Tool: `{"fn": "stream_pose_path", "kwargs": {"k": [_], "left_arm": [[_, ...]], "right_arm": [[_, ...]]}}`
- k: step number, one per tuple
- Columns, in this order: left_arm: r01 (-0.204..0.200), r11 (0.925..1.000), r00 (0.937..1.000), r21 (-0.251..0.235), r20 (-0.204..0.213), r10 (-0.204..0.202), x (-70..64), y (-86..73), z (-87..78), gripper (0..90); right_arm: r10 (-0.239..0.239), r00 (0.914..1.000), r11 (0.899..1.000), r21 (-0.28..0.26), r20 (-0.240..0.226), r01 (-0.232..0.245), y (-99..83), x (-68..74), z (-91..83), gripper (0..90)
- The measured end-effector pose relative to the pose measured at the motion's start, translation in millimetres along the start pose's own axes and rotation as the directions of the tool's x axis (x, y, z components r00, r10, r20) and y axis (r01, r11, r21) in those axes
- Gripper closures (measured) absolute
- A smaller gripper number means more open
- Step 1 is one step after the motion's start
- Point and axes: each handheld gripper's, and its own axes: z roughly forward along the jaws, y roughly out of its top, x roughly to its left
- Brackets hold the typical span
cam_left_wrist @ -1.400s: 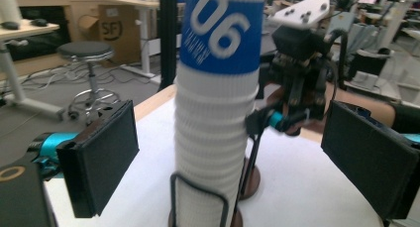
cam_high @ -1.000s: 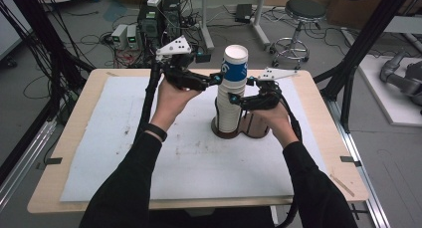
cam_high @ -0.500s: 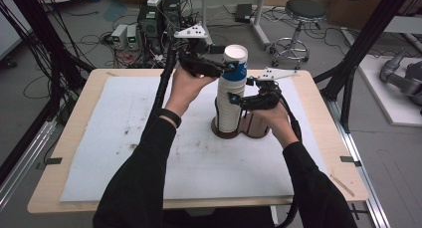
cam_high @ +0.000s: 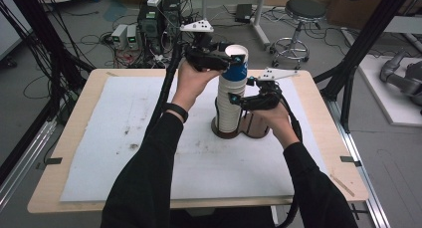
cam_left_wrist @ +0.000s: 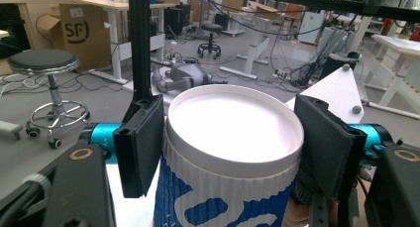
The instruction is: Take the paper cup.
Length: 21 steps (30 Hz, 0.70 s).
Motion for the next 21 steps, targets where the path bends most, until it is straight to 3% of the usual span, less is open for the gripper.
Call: {"fn": "stream_pose_path", "kwargs": {"k": [21], "left_arm": [[-0.075, 0.9932, 0.9968, -0.089, -0.036, 0.072, -12.8, 46.3, -16.2, 30.6]], "right_arm": [[0.003, 1.0, 1.0, 0.001, 0.002, -0.003, 0.1, 0.4, -0.3, 14.6]]}}
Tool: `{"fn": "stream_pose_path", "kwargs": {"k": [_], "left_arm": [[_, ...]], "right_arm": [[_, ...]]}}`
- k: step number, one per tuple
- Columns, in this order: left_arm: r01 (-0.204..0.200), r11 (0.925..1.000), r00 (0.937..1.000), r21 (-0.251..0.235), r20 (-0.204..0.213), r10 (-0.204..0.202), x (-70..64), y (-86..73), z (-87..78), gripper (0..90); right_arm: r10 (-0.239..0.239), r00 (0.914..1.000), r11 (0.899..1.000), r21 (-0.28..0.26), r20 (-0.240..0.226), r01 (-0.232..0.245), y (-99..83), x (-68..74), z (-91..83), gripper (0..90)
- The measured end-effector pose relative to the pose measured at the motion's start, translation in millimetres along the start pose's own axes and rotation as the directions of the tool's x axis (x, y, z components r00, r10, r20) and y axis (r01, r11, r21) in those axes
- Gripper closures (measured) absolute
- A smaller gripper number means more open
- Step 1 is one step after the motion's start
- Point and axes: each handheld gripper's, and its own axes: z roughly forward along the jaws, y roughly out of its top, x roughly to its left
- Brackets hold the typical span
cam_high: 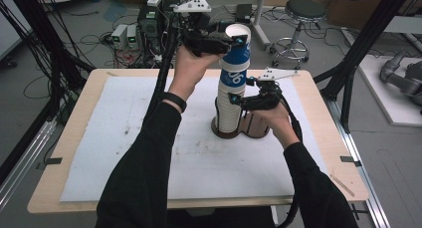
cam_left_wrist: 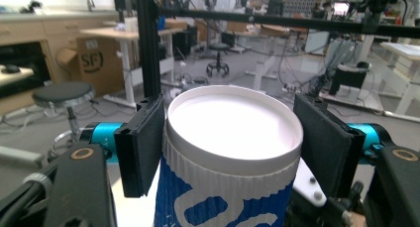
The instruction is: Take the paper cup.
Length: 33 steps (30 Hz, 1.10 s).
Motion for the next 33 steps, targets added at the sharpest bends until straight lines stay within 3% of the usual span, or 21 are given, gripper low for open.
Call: {"fn": "stream_pose_path", "kwargs": {"k": [15, 24, 33], "left_arm": [[-0.028, 0.9954, 0.999, -0.092, -0.037, 0.024, -6.3, 28.8, -27.0, 30.6], [-0.065, 0.9961, 0.9966, -0.059, -0.054, 0.062, -19.0, 34.7, -57.7, 30.6], [-0.075, 0.9964, 0.9947, -0.039, -0.073, 0.072, -35.0, 20.9, -97.7, 30.6]], "right_arm": [[0.001, 1.0, 1.0, 0.002, 0.002, -0.001, 0.1, 0.1, 0.3, 14.6], [0.002, 1.0, 1.0, 0.001, 0.002, -0.002, 0.0, 0.1, -0.2, 14.6], [0.001, 1.0, 1.0, 0.003, 0.005, -0.001, 0.1, 0.6, -0.3, 14.6]]}}
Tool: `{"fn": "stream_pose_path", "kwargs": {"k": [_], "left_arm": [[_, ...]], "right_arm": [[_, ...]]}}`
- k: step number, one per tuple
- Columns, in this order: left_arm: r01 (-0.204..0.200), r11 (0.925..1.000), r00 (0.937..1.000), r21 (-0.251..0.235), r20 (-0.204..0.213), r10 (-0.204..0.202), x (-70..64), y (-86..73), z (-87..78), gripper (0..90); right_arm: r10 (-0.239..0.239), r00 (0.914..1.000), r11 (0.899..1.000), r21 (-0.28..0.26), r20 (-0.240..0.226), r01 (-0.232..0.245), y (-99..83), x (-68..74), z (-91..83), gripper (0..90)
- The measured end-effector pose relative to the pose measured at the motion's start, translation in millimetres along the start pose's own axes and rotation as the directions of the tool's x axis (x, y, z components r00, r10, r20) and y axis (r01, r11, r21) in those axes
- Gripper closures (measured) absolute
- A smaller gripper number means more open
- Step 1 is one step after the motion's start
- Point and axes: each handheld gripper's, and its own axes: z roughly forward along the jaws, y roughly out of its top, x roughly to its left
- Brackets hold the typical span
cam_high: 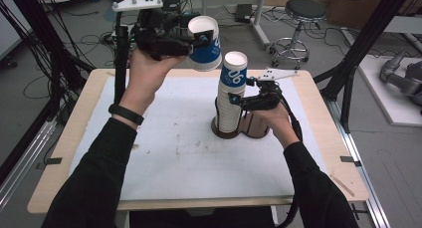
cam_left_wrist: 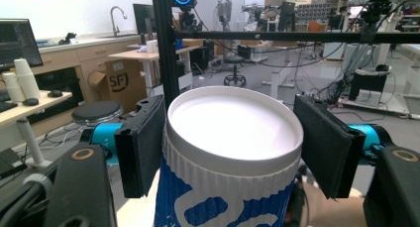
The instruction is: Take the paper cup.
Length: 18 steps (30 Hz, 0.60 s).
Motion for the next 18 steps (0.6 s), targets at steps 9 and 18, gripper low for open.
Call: {"fn": "stream_pose_path", "kwargs": {"k": [9, 18], "left_arm": [[-0.016, 0.9993, 0.9999, 0.033, -0.001, 0.016, -19.6, -22.6, -22.9, 30.6], [0.024, 0.9982, 0.9992, 0.054, 0.029, -0.026, -41.4, -65.0, -35.9, 30.6]], "right_arm": [[-0.001, 1.0, 1.0, 0.002, 0.003, 0.001, -0.1, 0.3, 0.0, 14.5], [0.007, 1.0, 1.0, 0.006, 0.006, -0.007, -0.2, 1.0, -0.2, 14.3]]}}
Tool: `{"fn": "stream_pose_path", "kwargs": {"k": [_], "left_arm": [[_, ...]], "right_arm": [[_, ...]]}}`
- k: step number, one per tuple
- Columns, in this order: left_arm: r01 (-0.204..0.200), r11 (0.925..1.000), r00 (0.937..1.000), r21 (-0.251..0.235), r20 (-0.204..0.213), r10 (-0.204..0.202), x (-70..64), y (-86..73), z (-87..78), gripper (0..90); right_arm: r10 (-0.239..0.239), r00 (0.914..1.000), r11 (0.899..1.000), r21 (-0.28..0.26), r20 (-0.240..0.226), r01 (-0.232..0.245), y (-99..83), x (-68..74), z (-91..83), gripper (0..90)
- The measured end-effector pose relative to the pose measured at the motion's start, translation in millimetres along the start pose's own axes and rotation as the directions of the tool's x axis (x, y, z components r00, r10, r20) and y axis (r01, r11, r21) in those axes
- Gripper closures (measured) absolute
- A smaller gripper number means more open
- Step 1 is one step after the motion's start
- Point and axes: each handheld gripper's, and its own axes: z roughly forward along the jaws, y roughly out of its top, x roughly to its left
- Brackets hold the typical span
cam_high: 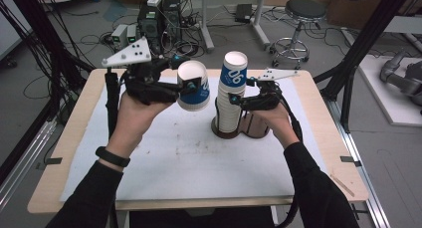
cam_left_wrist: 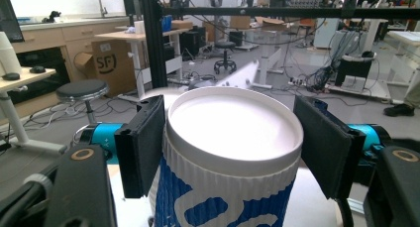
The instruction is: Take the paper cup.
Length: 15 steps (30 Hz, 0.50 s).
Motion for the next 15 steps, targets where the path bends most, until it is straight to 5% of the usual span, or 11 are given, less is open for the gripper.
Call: {"fn": "stream_pose_path", "kwargs": {"k": [15], "left_arm": [[0.029, 0.999, 0.9993, 0.033, 0.021, -0.029, -21.5, -63.2, -5.8, 30.6]], "right_arm": [[-0.008, 0.9996, 1.0, -0.001, 0.025, 0.008, 1.3, 2.2, -5.9, 14.3]]}}
